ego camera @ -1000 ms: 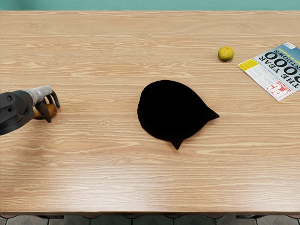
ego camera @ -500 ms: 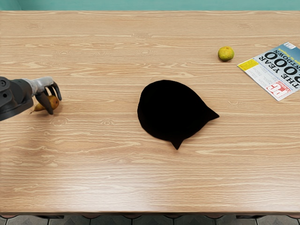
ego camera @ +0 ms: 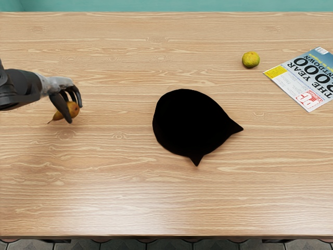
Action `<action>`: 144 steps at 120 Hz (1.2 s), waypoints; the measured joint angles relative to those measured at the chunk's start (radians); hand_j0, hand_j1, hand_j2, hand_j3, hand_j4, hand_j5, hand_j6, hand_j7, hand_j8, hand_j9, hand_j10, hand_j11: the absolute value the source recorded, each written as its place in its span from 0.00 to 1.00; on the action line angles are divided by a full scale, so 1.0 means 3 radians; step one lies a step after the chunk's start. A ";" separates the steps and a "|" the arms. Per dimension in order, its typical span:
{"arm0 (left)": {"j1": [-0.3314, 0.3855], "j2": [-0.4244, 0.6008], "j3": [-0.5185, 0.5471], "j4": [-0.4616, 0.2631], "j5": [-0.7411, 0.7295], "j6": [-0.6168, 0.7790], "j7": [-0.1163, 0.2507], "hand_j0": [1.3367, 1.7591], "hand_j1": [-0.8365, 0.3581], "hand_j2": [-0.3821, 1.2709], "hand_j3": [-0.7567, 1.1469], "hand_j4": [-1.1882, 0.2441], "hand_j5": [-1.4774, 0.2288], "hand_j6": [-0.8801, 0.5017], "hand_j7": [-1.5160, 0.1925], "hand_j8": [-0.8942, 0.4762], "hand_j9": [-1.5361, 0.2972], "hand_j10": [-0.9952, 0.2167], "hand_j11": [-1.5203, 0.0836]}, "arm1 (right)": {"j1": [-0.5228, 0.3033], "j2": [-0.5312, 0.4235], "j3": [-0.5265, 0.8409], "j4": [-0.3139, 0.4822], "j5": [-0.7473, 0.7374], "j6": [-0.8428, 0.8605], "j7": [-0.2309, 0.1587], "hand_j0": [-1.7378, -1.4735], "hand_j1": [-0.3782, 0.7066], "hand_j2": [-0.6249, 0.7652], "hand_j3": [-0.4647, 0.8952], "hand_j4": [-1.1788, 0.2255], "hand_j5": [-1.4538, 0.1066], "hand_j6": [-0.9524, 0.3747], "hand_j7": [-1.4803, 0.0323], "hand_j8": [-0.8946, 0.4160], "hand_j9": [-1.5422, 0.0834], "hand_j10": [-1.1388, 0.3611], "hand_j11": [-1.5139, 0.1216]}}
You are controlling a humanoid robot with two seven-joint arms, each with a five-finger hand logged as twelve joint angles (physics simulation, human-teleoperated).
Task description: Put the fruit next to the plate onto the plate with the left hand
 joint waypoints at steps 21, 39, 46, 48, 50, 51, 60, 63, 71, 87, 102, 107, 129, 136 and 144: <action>-0.0311 0.0006 -0.0010 0.0007 -0.0363 -0.0259 0.0001 0.75 0.43 0.43 0.40 0.32 0.26 0.32 0.30 0.33 0.28 0.39 0.31 | -0.0001 0.0000 0.0000 0.0001 0.0000 -0.0001 0.0000 0.30 0.06 0.45 0.34 0.82 0.91 0.70 0.96 0.66 0.93 0.74 0.90; -0.0536 0.0001 -0.0012 0.0018 -0.0682 -0.0468 0.0002 0.75 0.43 0.43 0.40 0.32 0.26 0.32 0.29 0.33 0.28 0.39 0.31 | -0.0001 0.0000 0.0000 0.0001 -0.0001 -0.0001 0.0001 0.30 0.06 0.45 0.34 0.82 0.91 0.70 0.96 0.66 0.93 0.74 0.90; -0.0581 -0.0015 -0.0014 0.0020 -0.0781 -0.0529 0.0002 0.75 0.42 0.44 0.40 0.32 0.26 0.32 0.29 0.33 0.28 0.39 0.31 | -0.0002 0.0000 0.0000 0.0001 -0.0002 -0.0001 0.0001 0.30 0.06 0.45 0.34 0.82 0.91 0.70 0.96 0.66 0.93 0.74 0.90; -0.0588 -0.0023 -0.0018 0.0021 -0.0806 -0.0545 0.0002 0.75 0.42 0.44 0.40 0.32 0.26 0.32 0.29 0.33 0.28 0.39 0.31 | -0.0002 0.0000 0.0000 0.0001 -0.0002 -0.0001 0.0001 0.30 0.06 0.45 0.34 0.82 0.91 0.70 0.96 0.66 0.93 0.74 0.90; -0.0598 -0.0032 -0.0022 0.0022 -0.0835 -0.0561 0.0003 0.75 0.42 0.44 0.40 0.32 0.25 0.32 0.29 0.34 0.28 0.39 0.31 | -0.0002 0.0000 0.0000 0.0001 -0.0001 -0.0001 0.0001 0.30 0.06 0.45 0.34 0.82 0.91 0.70 0.96 0.66 0.93 0.74 0.90; -0.0614 -0.0036 -0.0023 0.0022 -0.0849 -0.0570 0.0003 0.75 0.42 0.45 0.40 0.32 0.25 0.33 0.29 0.34 0.28 0.39 0.31 | -0.0002 0.0000 0.0000 0.0001 -0.0001 -0.0001 0.0001 0.30 0.06 0.45 0.34 0.82 0.91 0.70 0.96 0.66 0.93 0.74 0.90; -0.0679 -0.0062 -0.0039 0.0025 -0.0956 -0.0614 0.0003 0.75 0.42 0.44 0.40 0.32 0.25 0.33 0.29 0.34 0.28 0.39 0.31 | -0.0001 0.0000 0.0000 0.0001 -0.0001 -0.0001 0.0001 0.30 0.06 0.45 0.34 0.82 0.91 0.70 0.96 0.66 0.93 0.74 0.90; -0.0684 -0.0081 -0.0042 0.0026 -0.0977 -0.0628 0.0003 0.75 0.42 0.44 0.40 0.32 0.25 0.33 0.29 0.34 0.28 0.39 0.31 | -0.0001 0.0000 0.0000 0.0001 -0.0002 -0.0001 0.0001 0.30 0.06 0.45 0.34 0.82 0.91 0.70 0.96 0.66 0.93 0.74 0.90; -0.0710 -0.0114 -0.0047 0.0027 -0.1046 -0.0656 0.0004 0.75 0.42 0.44 0.40 0.32 0.25 0.33 0.29 0.34 0.28 0.39 0.31 | -0.0003 0.0000 0.0000 0.0001 -0.0002 -0.0001 0.0001 0.30 0.06 0.45 0.34 0.82 0.91 0.70 0.96 0.66 0.93 0.74 0.90; -0.0837 -0.0260 -0.0054 0.0029 -0.1151 -0.0675 0.0004 0.75 0.42 0.44 0.40 0.32 0.25 0.34 0.29 0.34 0.27 0.39 0.31 | -0.0007 0.0000 0.0000 0.0001 -0.0001 -0.0001 0.0001 0.30 0.06 0.45 0.34 0.82 0.91 0.70 0.96 0.66 0.93 0.74 0.90; -0.0862 -0.0406 -0.0058 0.0046 -0.1189 -0.0682 0.0004 0.75 0.42 0.45 0.40 0.31 0.24 0.34 0.28 0.34 0.27 0.38 0.31 | -0.0010 0.0000 0.0000 0.0001 -0.0001 -0.0001 0.0001 0.30 0.06 0.45 0.34 0.82 0.91 0.70 0.96 0.66 0.93 0.74 0.90; -0.0864 -0.0446 -0.0064 0.0057 -0.1195 -0.0683 0.0003 0.75 0.42 0.44 0.40 0.31 0.24 0.34 0.28 0.34 0.27 0.38 0.30 | -0.0012 0.0000 0.0000 0.0001 0.0000 -0.0001 0.0001 0.30 0.06 0.45 0.34 0.82 0.91 0.70 0.96 0.66 0.93 0.74 0.90; -0.0953 -0.0644 -0.0108 0.0101 -0.1236 -0.0680 0.0003 0.75 0.40 0.47 0.40 0.30 0.24 0.35 0.27 0.36 0.26 0.40 0.29 | -0.0024 0.0000 0.0000 0.0001 0.0000 -0.0001 0.0001 0.30 0.06 0.45 0.34 0.82 0.91 0.70 0.96 0.66 0.93 0.74 0.90; -0.0973 -0.0698 -0.0114 0.0116 -0.1243 -0.0680 0.0003 0.75 0.40 0.47 0.40 0.30 0.23 0.35 0.26 0.36 0.26 0.40 0.29 | -0.0025 0.0000 0.0000 0.0001 0.0000 -0.0001 0.0001 0.30 0.06 0.45 0.34 0.82 0.91 0.70 0.96 0.66 0.93 0.74 0.90; -0.0976 -0.0807 -0.0120 0.0135 -0.1244 -0.0681 0.0003 0.75 0.39 0.48 0.40 0.30 0.23 0.36 0.26 0.36 0.26 0.40 0.28 | -0.0026 0.0000 0.0000 0.0001 0.0000 -0.0001 0.0001 0.30 0.06 0.45 0.34 0.82 0.91 0.70 0.96 0.66 0.93 0.74 0.90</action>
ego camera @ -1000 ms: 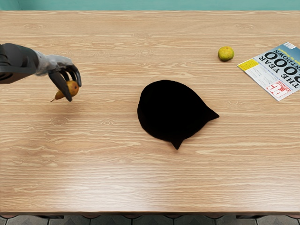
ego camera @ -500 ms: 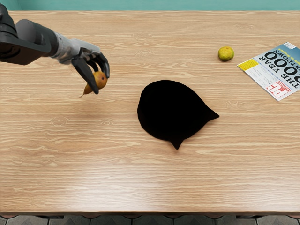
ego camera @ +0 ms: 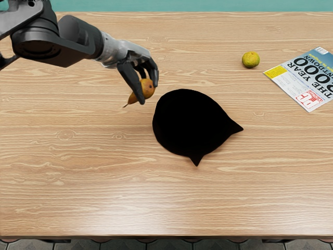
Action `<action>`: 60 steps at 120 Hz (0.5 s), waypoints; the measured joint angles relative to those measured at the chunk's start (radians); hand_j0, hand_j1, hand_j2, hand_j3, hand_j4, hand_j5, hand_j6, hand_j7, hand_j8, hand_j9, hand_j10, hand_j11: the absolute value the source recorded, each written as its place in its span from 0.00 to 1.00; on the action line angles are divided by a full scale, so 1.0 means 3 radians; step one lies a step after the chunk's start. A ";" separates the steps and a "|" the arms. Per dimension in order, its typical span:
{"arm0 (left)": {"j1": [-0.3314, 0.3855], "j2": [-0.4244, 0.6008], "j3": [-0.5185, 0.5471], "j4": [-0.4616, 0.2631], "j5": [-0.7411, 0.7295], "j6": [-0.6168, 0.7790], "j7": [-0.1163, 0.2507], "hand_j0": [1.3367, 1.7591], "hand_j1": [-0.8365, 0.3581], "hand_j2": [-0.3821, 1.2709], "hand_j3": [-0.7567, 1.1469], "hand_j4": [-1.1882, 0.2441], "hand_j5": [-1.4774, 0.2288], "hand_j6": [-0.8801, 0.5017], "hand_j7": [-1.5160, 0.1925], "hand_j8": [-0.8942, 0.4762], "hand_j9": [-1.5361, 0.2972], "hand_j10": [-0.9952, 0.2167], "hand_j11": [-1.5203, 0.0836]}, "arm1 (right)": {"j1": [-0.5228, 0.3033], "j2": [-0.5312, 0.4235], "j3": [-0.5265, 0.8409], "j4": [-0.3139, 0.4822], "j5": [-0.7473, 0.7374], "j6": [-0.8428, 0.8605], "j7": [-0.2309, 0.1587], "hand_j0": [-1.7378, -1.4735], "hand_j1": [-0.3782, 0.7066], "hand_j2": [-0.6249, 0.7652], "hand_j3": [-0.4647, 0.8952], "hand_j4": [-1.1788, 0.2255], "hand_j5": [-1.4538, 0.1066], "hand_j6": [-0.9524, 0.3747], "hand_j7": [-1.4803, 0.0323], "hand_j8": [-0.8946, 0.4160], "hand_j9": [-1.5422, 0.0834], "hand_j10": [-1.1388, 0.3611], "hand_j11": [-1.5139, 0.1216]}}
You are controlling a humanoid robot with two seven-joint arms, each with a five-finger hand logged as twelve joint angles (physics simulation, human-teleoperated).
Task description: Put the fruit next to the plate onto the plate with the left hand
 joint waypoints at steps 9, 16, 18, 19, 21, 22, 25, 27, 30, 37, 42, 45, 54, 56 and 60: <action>-0.0015 -0.0111 -0.0004 0.0037 -0.0006 -0.0001 0.0000 0.75 0.38 0.50 0.40 0.30 0.22 0.37 0.25 0.36 0.25 0.40 0.28 | -0.0001 0.0000 0.0000 -0.0001 0.0000 0.0000 0.0000 0.30 0.06 0.45 0.34 0.82 0.91 0.70 0.96 0.66 0.93 0.74 0.90; -0.0034 -0.0193 -0.0004 0.0075 -0.0008 -0.0002 -0.0001 0.75 0.38 0.49 0.40 0.29 0.22 0.37 0.25 0.37 0.25 0.40 0.27 | -0.0001 0.0000 0.0000 0.0000 0.0000 0.0000 0.0000 0.30 0.06 0.45 0.34 0.82 0.91 0.70 0.96 0.66 0.93 0.74 0.90; -0.0045 -0.0221 -0.0004 0.0088 -0.0007 -0.0004 0.0000 0.75 0.38 0.49 0.40 0.29 0.22 0.37 0.25 0.37 0.25 0.40 0.27 | -0.0001 0.0000 0.0000 0.0000 0.0001 0.0000 0.0000 0.30 0.06 0.45 0.34 0.82 0.91 0.70 0.96 0.66 0.93 0.74 0.90; -0.0052 -0.0232 -0.0003 0.0095 -0.0007 -0.0005 0.0000 0.75 0.38 0.48 0.40 0.29 0.22 0.37 0.25 0.37 0.25 0.40 0.27 | -0.0001 0.0000 0.0000 0.0000 0.0001 0.0000 0.0000 0.30 0.06 0.45 0.34 0.82 0.91 0.70 0.96 0.66 0.93 0.74 0.90; -0.0070 -0.0248 -0.0003 0.0110 -0.0009 -0.0005 0.0000 0.75 0.39 0.48 0.40 0.29 0.21 0.37 0.25 0.37 0.25 0.40 0.27 | -0.0001 0.0000 0.0000 0.0000 0.0001 0.0000 0.0000 0.30 0.06 0.45 0.34 0.82 0.91 0.70 0.96 0.66 0.93 0.74 0.90; -0.0075 -0.0252 -0.0004 0.0117 -0.0010 -0.0004 0.0000 0.75 0.39 0.47 0.40 0.29 0.21 0.37 0.25 0.37 0.25 0.40 0.27 | -0.0001 0.0000 0.0000 -0.0001 0.0001 0.0000 0.0000 0.30 0.06 0.45 0.34 0.82 0.91 0.70 0.96 0.66 0.93 0.74 0.90; -0.0102 -0.0270 -0.0003 0.0137 -0.0007 -0.0005 0.0000 0.75 0.40 0.46 0.40 0.29 0.21 0.37 0.25 0.37 0.24 0.40 0.27 | -0.0001 0.0000 0.0000 0.0000 0.0000 0.0000 0.0000 0.30 0.06 0.45 0.34 0.82 0.91 0.70 0.96 0.66 0.93 0.74 0.90; -0.0114 -0.0286 -0.0002 0.0150 -0.0004 -0.0005 0.0000 0.75 0.40 0.45 0.40 0.29 0.21 0.37 0.25 0.37 0.24 0.39 0.27 | -0.0001 0.0000 0.0000 0.0000 0.0000 0.0000 0.0000 0.30 0.06 0.45 0.34 0.82 0.91 0.70 0.96 0.66 0.93 0.74 0.90; -0.0132 -0.0318 -0.0001 0.0171 -0.0003 -0.0003 0.0000 0.74 0.42 0.44 0.40 0.29 0.21 0.36 0.25 0.36 0.24 0.39 0.27 | -0.0001 0.0000 0.0000 -0.0001 0.0001 0.0000 0.0000 0.30 0.06 0.45 0.34 0.82 0.91 0.70 0.96 0.66 0.93 0.74 0.90; -0.0158 -0.0418 -0.0001 0.0223 -0.0002 0.0001 0.0000 0.74 0.43 0.43 0.40 0.28 0.22 0.35 0.25 0.36 0.24 0.37 0.27 | -0.0001 0.0000 0.0000 -0.0001 0.0000 0.0000 0.0000 0.30 0.06 0.45 0.34 0.82 0.91 0.70 0.96 0.66 0.93 0.74 0.90; -0.0177 -0.0474 0.0000 0.0263 -0.0003 0.0002 0.0000 0.74 0.44 0.43 0.40 0.28 0.22 0.34 0.24 0.35 0.24 0.36 0.26 | -0.0001 0.0000 0.0000 -0.0001 0.0000 0.0000 0.0000 0.30 0.06 0.45 0.34 0.82 0.91 0.70 0.96 0.66 0.93 0.74 0.90; -0.0183 -0.0528 0.0000 0.0286 -0.0001 0.0001 0.0000 0.74 0.44 0.42 0.40 0.28 0.22 0.34 0.24 0.35 0.24 0.36 0.26 | -0.0001 0.0000 0.0000 -0.0002 -0.0001 0.0000 0.0000 0.30 0.06 0.45 0.34 0.82 0.91 0.70 0.96 0.66 0.93 0.74 0.90; -0.0213 -0.0623 0.0001 0.0344 -0.0003 0.0002 0.0000 0.74 0.45 0.41 0.40 0.28 0.22 0.34 0.24 0.35 0.24 0.35 0.26 | -0.0001 0.0000 0.0000 -0.0002 0.0000 0.0000 0.0000 0.30 0.06 0.45 0.34 0.82 0.91 0.70 0.96 0.66 0.93 0.74 0.90; -0.0221 -0.0637 0.0001 0.0355 -0.0004 0.0003 0.0000 0.74 0.45 0.41 0.40 0.28 0.22 0.34 0.24 0.35 0.24 0.35 0.26 | -0.0001 0.0000 0.0000 -0.0002 -0.0001 0.0000 0.0000 0.30 0.06 0.45 0.34 0.82 0.91 0.70 0.96 0.66 0.93 0.74 0.90; -0.0225 -0.0649 0.0000 0.0373 -0.0007 0.0006 0.0000 0.74 0.46 0.41 0.40 0.28 0.22 0.33 0.24 0.34 0.24 0.35 0.26 | -0.0001 0.0000 0.0000 -0.0002 0.0000 0.0000 0.0000 0.30 0.06 0.45 0.34 0.82 0.91 0.70 0.96 0.66 0.93 0.74 0.90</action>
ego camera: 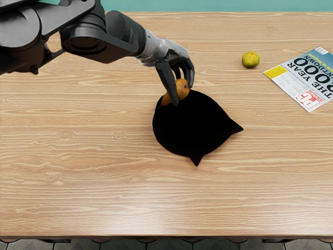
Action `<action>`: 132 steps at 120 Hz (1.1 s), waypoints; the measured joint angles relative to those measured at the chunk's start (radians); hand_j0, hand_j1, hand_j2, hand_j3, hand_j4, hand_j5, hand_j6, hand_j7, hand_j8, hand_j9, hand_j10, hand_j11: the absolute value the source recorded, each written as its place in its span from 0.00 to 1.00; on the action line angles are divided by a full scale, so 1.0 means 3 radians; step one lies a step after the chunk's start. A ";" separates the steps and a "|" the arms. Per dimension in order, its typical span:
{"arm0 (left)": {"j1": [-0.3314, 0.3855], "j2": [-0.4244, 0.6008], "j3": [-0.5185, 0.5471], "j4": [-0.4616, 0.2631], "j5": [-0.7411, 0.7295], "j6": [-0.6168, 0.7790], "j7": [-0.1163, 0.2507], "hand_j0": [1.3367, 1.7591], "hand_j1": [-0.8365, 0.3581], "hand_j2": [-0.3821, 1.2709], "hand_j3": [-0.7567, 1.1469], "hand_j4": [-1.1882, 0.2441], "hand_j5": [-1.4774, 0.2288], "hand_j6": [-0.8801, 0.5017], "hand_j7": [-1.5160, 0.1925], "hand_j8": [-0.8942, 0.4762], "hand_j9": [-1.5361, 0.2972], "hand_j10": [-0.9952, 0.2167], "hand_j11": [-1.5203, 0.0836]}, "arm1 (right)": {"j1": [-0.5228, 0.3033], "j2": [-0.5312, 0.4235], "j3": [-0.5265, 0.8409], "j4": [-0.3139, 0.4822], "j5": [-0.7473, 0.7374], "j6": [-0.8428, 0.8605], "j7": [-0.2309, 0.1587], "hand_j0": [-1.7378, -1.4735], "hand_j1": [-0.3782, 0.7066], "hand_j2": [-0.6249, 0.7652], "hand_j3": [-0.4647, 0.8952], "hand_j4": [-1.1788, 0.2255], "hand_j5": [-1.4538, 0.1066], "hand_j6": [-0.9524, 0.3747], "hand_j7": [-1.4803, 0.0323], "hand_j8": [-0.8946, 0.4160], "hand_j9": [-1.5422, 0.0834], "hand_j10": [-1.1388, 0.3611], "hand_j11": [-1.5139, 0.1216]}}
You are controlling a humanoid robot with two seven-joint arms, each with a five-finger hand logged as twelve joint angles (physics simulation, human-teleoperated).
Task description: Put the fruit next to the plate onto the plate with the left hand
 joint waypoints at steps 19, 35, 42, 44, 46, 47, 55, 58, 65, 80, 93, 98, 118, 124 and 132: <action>0.0019 -0.0105 0.0015 0.0076 0.0007 0.0002 0.0000 0.74 0.48 0.39 0.40 0.28 0.22 0.32 0.23 0.34 0.23 0.32 0.25 | -0.0003 0.0000 0.0000 0.0000 0.0000 0.0000 0.0000 0.30 0.06 0.45 0.34 0.82 0.91 0.70 0.96 0.66 0.93 0.74 0.90; 0.0048 -0.0164 0.0031 0.0146 0.0028 -0.0009 0.0001 0.74 0.41 0.47 0.40 0.28 0.21 0.34 0.22 0.36 0.23 0.31 0.25 | -0.0004 0.0000 0.0000 -0.0004 0.0000 0.0000 0.0000 0.30 0.06 0.45 0.34 0.82 0.91 0.70 0.96 0.66 0.93 0.74 0.90; 0.0055 -0.0169 0.0036 0.0165 0.0034 -0.0012 0.0001 0.74 0.39 0.50 0.40 0.28 0.20 0.36 0.22 0.36 0.23 0.32 0.24 | -0.0005 0.0000 0.0000 -0.0014 0.0000 0.0000 0.0000 0.30 0.06 0.45 0.34 0.82 0.91 0.70 0.96 0.66 0.93 0.74 0.90; 0.0059 -0.0170 0.0038 0.0168 0.0035 -0.0012 0.0001 0.74 0.39 0.51 0.40 0.28 0.20 0.36 0.22 0.36 0.23 0.33 0.24 | -0.0005 0.0000 0.0000 -0.0016 0.0000 0.0000 0.0000 0.30 0.06 0.45 0.34 0.82 0.91 0.70 0.96 0.66 0.93 0.74 0.90; 0.0071 -0.0170 0.0039 0.0171 0.0036 -0.0011 0.0001 0.74 0.38 0.51 0.40 0.28 0.20 0.36 0.22 0.36 0.23 0.33 0.24 | -0.0005 0.0000 0.0000 -0.0018 0.0000 0.0000 0.0000 0.30 0.06 0.45 0.34 0.82 0.91 0.70 0.96 0.66 0.93 0.74 0.90; 0.0076 -0.0170 0.0039 0.0173 0.0036 -0.0012 0.0001 0.74 0.38 0.51 0.40 0.28 0.20 0.36 0.22 0.36 0.23 0.33 0.24 | -0.0005 0.0000 0.0000 -0.0018 0.0001 0.0000 0.0000 0.30 0.06 0.45 0.34 0.82 0.91 0.70 0.96 0.66 0.93 0.74 0.90; 0.0086 -0.0173 0.0045 0.0181 0.0042 -0.0020 0.0002 0.74 0.38 0.52 0.40 0.28 0.19 0.36 0.21 0.37 0.22 0.33 0.24 | -0.0005 0.0000 0.0000 -0.0023 0.0001 0.0000 0.0000 0.30 0.06 0.45 0.34 0.82 0.91 0.70 0.96 0.66 0.93 0.74 0.90; 0.0083 -0.0195 0.0048 0.0183 0.0045 -0.0022 0.0002 0.74 0.38 0.52 0.40 0.28 0.18 0.36 0.21 0.36 0.22 0.33 0.24 | -0.0005 0.0000 0.0000 -0.0024 0.0001 0.0000 0.0000 0.30 0.06 0.45 0.34 0.82 0.91 0.70 0.96 0.66 0.93 0.74 0.90; 0.0081 -0.0252 0.0049 0.0194 0.0047 -0.0024 0.0002 0.74 0.39 0.51 0.40 0.28 0.18 0.36 0.21 0.37 0.22 0.31 0.24 | -0.0005 0.0000 0.0000 -0.0025 0.0000 0.0000 0.0000 0.30 0.06 0.45 0.34 0.82 0.91 0.70 0.96 0.66 0.93 0.74 0.90; 0.0095 -0.0346 0.0063 0.0253 0.0052 -0.0025 0.0002 0.74 0.39 0.51 0.40 0.28 0.17 0.35 0.20 0.36 0.22 0.27 0.24 | -0.0005 0.0000 0.0000 -0.0027 0.0000 0.0000 0.0000 0.30 0.06 0.45 0.34 0.82 0.91 0.70 0.96 0.66 0.93 0.74 0.90; 0.0052 -0.0405 0.0074 0.0348 0.0052 -0.0031 0.0003 0.74 0.40 0.51 0.40 0.28 0.16 0.35 0.19 0.36 0.22 0.25 0.24 | -0.0005 0.0000 0.0000 -0.0027 0.0000 0.0000 0.0000 0.30 0.06 0.45 0.34 0.82 0.91 0.70 0.96 0.66 0.93 0.74 0.90; 0.0048 -0.0451 0.0074 0.0398 0.0049 -0.0032 0.0003 0.74 0.41 0.51 0.40 0.28 0.16 0.34 0.18 0.37 0.22 0.24 0.23 | -0.0005 0.0000 0.0000 -0.0027 0.0000 0.0000 0.0000 0.30 0.06 0.45 0.34 0.82 0.91 0.70 0.96 0.66 0.93 0.74 0.90; 0.0053 -0.0681 0.0075 0.0651 0.0118 -0.0030 0.0001 0.74 0.40 0.53 0.40 0.27 0.15 0.35 0.19 0.35 0.21 0.19 0.22 | -0.0005 0.0000 0.0000 -0.0031 0.0000 0.0000 0.0000 0.30 0.06 0.45 0.34 0.82 0.91 0.70 0.96 0.66 0.93 0.74 0.90; 0.0051 -0.0726 0.0074 0.0724 0.0139 -0.0030 0.0001 0.74 0.40 0.53 0.40 0.27 0.16 0.35 0.19 0.35 0.21 0.19 0.22 | -0.0005 0.0000 0.0000 -0.0034 0.0000 0.0000 -0.0001 0.30 0.06 0.45 0.34 0.82 0.91 0.70 0.96 0.66 0.93 0.74 0.90; 0.0051 -0.0757 0.0075 0.0784 0.0160 -0.0029 0.0001 0.74 0.40 0.53 0.40 0.26 0.16 0.35 0.20 0.35 0.21 0.19 0.22 | -0.0005 0.0000 0.0000 -0.0036 -0.0001 0.0000 -0.0001 0.30 0.06 0.45 0.34 0.82 0.91 0.70 0.96 0.66 0.93 0.74 0.90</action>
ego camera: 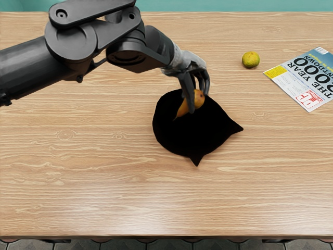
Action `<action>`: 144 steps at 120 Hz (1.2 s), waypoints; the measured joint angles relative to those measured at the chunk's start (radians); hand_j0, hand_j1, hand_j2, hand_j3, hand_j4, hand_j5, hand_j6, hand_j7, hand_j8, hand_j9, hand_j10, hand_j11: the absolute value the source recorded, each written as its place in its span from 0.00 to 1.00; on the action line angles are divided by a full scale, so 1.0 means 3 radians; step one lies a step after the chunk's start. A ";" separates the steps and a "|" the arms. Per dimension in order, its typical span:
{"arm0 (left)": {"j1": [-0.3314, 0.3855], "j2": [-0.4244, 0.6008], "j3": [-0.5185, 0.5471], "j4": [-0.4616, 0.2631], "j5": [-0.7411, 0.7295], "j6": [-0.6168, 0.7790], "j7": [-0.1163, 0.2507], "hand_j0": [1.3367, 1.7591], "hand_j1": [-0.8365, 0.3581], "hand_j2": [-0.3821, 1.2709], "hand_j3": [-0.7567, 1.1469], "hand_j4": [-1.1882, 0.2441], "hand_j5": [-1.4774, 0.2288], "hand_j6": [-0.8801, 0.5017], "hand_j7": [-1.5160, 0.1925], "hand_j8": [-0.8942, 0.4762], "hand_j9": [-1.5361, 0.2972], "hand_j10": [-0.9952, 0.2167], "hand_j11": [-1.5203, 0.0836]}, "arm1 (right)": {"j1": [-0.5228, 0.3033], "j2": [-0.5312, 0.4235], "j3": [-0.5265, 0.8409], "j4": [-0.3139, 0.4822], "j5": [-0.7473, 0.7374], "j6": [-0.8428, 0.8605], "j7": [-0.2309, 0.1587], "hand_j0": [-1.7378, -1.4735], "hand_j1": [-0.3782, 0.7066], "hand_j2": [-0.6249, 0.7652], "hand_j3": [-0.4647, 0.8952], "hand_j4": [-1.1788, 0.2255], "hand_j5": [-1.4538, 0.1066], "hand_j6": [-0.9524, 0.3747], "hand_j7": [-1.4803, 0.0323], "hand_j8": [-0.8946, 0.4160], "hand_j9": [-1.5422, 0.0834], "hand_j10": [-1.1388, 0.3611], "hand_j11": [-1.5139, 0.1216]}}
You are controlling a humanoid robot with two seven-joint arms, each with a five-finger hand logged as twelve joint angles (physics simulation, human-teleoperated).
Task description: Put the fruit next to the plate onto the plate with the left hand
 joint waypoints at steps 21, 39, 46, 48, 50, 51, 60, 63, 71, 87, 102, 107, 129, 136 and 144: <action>0.0013 -0.0044 -0.0008 0.0049 0.0015 0.0037 0.0000 0.74 0.42 0.50 0.40 0.31 0.23 0.34 0.27 0.36 0.27 0.20 0.29 | 0.0000 0.0000 0.0000 -0.0002 0.0001 0.0000 0.0000 0.30 0.06 0.45 0.34 0.82 0.91 0.70 0.96 0.66 0.93 0.74 0.90; 0.0031 -0.0088 -0.0028 0.0043 -0.0003 0.0392 0.0000 0.75 0.71 0.36 0.40 0.58 0.55 0.49 0.59 0.51 0.56 0.52 0.63 | 0.0000 0.0000 0.0000 -0.0002 0.0001 0.0000 0.0000 0.30 0.06 0.45 0.34 0.82 0.91 0.70 0.96 0.66 0.93 0.74 0.90; 0.0031 -0.0088 -0.0031 0.0042 -0.0006 0.0451 0.0000 0.75 0.78 0.33 0.40 0.64 0.63 0.52 0.66 0.54 0.63 0.59 0.71 | 0.0000 0.0000 0.0000 -0.0002 0.0002 0.0000 0.0000 0.30 0.06 0.45 0.34 0.82 0.91 0.70 0.96 0.66 0.93 0.74 0.90; 0.0031 -0.0088 -0.0031 0.0041 -0.0006 0.0463 0.0000 0.75 0.80 0.32 0.40 0.65 0.65 0.53 0.68 0.55 0.65 0.61 0.73 | 0.0000 0.0000 0.0000 -0.0002 0.0001 0.0000 0.0001 0.30 0.06 0.45 0.34 0.82 0.91 0.70 0.96 0.66 0.93 0.74 0.90; 0.0031 -0.0088 -0.0031 0.0041 -0.0007 0.0473 0.0000 0.75 0.81 0.32 0.40 0.67 0.67 0.54 0.70 0.56 0.66 0.63 0.74 | 0.0000 0.0000 0.0000 -0.0002 0.0001 0.0000 0.0001 0.30 0.06 0.45 0.34 0.82 0.91 0.70 0.96 0.66 0.93 0.74 0.90; 0.0031 -0.0088 -0.0031 0.0041 -0.0007 0.0478 0.0000 0.75 0.82 0.31 0.40 0.67 0.68 0.54 0.70 0.56 0.67 0.64 0.75 | 0.0000 0.0000 0.0000 -0.0002 0.0002 0.0000 0.0001 0.30 0.06 0.45 0.34 0.82 0.91 0.70 0.96 0.66 0.93 0.74 0.90; 0.0027 -0.0088 -0.0032 0.0040 -0.0008 0.0508 0.0000 0.76 0.87 0.29 0.40 0.72 0.73 0.57 0.76 0.59 0.72 0.69 0.81 | 0.0000 0.0000 0.0000 -0.0002 0.0002 0.0000 0.0000 0.30 0.06 0.45 0.34 0.82 0.91 0.70 0.96 0.66 0.93 0.74 0.90; 0.0024 -0.0088 -0.0032 0.0039 -0.0009 0.0514 0.0000 0.76 0.89 0.28 0.40 0.73 0.75 0.58 0.77 0.60 0.73 0.71 0.83 | 0.0000 0.0000 0.0000 -0.0002 0.0002 0.0000 0.0000 0.30 0.06 0.45 0.34 0.82 0.91 0.70 0.96 0.66 0.93 0.74 0.90; 0.0025 -0.0088 -0.0035 0.0036 -0.0011 0.0525 0.0000 0.76 0.92 0.27 0.40 0.76 0.78 0.60 0.81 0.61 0.76 0.74 0.86 | 0.0000 0.0000 0.0000 -0.0002 0.0001 0.0000 0.0001 0.30 0.06 0.45 0.34 0.82 0.91 0.70 0.96 0.66 0.93 0.74 0.90; 0.0021 -0.0078 -0.0044 0.0029 -0.0016 0.0533 0.0000 0.76 0.95 0.25 0.40 0.79 0.82 0.61 0.84 0.63 0.80 0.78 0.90 | 0.0000 0.0000 0.0000 -0.0002 0.0001 0.0000 0.0000 0.30 0.06 0.45 0.34 0.82 0.91 0.70 0.96 0.66 0.93 0.74 0.90; 0.0043 0.0028 -0.0039 -0.0073 -0.0377 0.0501 0.0000 0.76 0.97 0.24 0.40 0.81 0.84 0.62 0.86 0.64 0.82 0.80 0.92 | 0.0000 0.0000 0.0000 -0.0002 0.0001 0.0000 0.0001 0.30 0.06 0.45 0.34 0.82 0.91 0.70 0.96 0.66 0.93 0.74 0.90; 0.0083 0.0078 -0.0032 -0.0127 -0.0585 0.0494 0.0000 0.76 0.98 0.24 0.40 0.81 0.85 0.63 0.87 0.64 0.82 0.80 0.93 | 0.0000 0.0000 0.0000 -0.0002 0.0002 0.0000 0.0001 0.30 0.06 0.45 0.34 0.82 0.91 0.70 0.96 0.66 0.93 0.74 0.90; 0.0238 0.0359 -0.0028 -0.0481 -0.1108 0.0511 0.0000 0.76 0.99 0.23 0.40 0.82 0.86 0.63 0.88 0.65 0.83 0.81 0.94 | 0.0000 0.0000 0.0000 -0.0002 0.0002 0.0000 0.0001 0.30 0.06 0.45 0.34 0.82 0.91 0.70 0.96 0.66 0.93 0.74 0.90; 0.0274 0.0512 -0.0033 -0.0578 -0.1299 0.0518 0.0000 0.76 0.99 0.23 0.40 0.82 0.86 0.63 0.88 0.65 0.83 0.82 0.94 | 0.0000 0.0000 0.0000 -0.0002 0.0002 0.0000 0.0001 0.30 0.06 0.45 0.34 0.82 0.91 0.70 0.96 0.66 0.93 0.74 0.90; 0.0361 0.0710 -0.0041 -0.0704 -0.1543 0.0522 0.0000 0.76 0.99 0.23 0.40 0.83 0.86 0.63 0.88 0.65 0.83 0.82 0.94 | 0.0000 0.0000 0.0000 -0.0002 0.0002 0.0000 0.0001 0.30 0.06 0.45 0.34 0.82 0.91 0.70 0.96 0.66 0.93 0.74 0.90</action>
